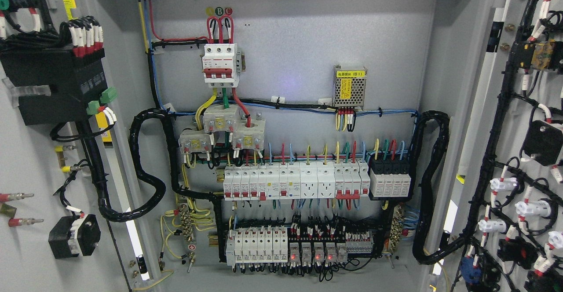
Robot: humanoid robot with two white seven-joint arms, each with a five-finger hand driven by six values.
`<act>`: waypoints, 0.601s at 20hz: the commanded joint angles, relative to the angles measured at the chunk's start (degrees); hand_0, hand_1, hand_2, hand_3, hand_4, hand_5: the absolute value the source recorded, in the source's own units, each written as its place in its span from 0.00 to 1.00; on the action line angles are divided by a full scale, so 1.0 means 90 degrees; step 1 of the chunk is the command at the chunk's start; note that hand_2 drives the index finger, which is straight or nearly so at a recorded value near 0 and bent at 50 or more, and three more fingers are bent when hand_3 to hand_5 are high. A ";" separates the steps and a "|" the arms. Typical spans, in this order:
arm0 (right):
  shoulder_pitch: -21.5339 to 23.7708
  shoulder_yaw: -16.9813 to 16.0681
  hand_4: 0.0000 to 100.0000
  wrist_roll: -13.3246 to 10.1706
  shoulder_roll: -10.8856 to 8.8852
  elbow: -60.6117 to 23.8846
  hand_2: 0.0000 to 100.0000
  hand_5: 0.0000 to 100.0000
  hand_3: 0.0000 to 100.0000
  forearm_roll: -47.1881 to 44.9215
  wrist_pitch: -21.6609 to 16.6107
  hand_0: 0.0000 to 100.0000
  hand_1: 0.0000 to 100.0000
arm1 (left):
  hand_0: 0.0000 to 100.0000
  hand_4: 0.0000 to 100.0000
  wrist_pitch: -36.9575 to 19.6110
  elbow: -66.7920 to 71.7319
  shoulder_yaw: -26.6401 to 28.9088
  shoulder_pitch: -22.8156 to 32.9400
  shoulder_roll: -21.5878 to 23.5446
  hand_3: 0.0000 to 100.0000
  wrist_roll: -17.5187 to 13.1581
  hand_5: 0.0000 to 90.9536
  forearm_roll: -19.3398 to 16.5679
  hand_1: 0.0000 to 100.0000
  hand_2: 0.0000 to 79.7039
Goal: Open door with both hands
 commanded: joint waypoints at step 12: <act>0.0106 -0.0538 0.00 -0.0008 -0.0248 0.0174 0.00 0.00 0.00 0.0074 0.0022 0.21 0.11 | 0.33 0.00 0.0001 0.0000 0.0000 0.0000 0.0010 0.00 0.0018 0.00 0.0007 0.18 0.00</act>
